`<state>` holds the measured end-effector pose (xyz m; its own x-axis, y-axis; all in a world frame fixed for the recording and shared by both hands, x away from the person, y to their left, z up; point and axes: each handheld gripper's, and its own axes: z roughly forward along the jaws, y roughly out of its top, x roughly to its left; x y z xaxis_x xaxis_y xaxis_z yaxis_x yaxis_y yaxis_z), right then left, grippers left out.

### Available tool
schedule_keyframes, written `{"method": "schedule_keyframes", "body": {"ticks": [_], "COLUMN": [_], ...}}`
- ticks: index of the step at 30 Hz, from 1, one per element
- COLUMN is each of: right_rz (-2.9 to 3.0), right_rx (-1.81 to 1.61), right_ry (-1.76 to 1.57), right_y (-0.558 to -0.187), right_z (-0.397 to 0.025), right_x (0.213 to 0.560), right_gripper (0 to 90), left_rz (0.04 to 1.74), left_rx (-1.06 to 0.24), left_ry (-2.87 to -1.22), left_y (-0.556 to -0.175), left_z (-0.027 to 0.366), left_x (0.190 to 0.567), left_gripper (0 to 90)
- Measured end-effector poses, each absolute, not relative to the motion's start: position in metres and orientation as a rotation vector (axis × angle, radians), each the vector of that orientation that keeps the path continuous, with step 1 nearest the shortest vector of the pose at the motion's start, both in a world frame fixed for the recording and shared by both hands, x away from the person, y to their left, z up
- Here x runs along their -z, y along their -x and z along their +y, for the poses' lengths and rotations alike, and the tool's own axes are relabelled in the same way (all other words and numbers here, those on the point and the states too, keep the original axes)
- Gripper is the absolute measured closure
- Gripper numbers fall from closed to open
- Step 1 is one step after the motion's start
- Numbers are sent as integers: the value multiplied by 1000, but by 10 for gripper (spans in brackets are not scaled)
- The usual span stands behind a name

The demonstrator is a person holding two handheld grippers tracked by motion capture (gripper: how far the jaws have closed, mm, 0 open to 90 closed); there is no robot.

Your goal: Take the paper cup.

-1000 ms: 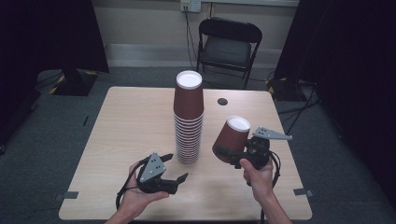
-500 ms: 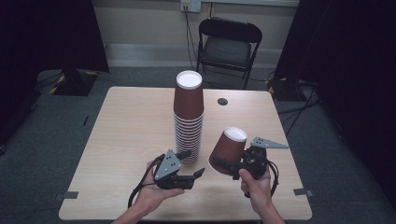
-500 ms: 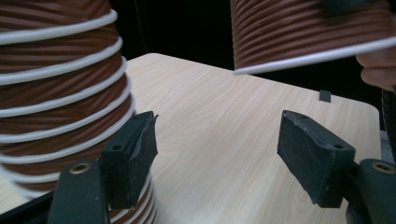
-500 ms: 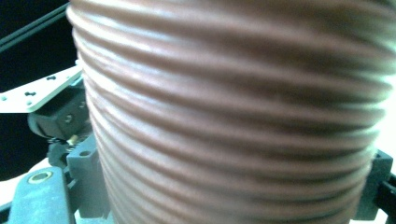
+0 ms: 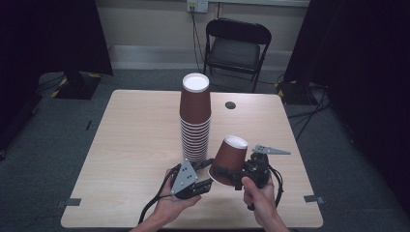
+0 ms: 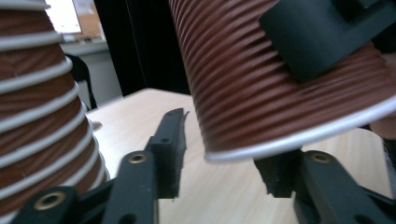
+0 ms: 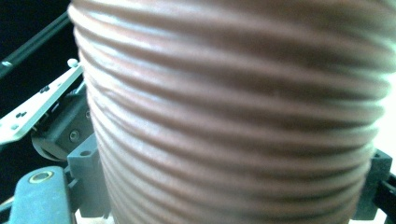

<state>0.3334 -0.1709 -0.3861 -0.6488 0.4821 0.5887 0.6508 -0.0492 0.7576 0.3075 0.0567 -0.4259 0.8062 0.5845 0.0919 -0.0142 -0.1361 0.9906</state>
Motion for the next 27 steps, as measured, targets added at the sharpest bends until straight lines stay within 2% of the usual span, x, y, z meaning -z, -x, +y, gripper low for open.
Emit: {"method": "schedule_keyframes", "body": {"ticks": [9,11,19,27], "right_rz": [-1991,-1990,-1977,-1958], "right_rx": [1741,1731,1726,1739], "right_ry": [1270,1269,1241,1209], "right_y": [-338,-338,-338,-338], "right_z": [-164,-163,-160,-161], "right_x": [391,392,396,396], "right_gripper": [133,132,109,102], "left_rz": [467,469,461,466], "left_rx": [-587,-589,-569,-542], "left_ry": [-1619,-1608,-1585,-1564], "left_y": [-311,-311,-315,-315], "left_z": [59,59,66,68], "left_x": [429,429,434,434], "left_gripper": [666,715,814,836]}}
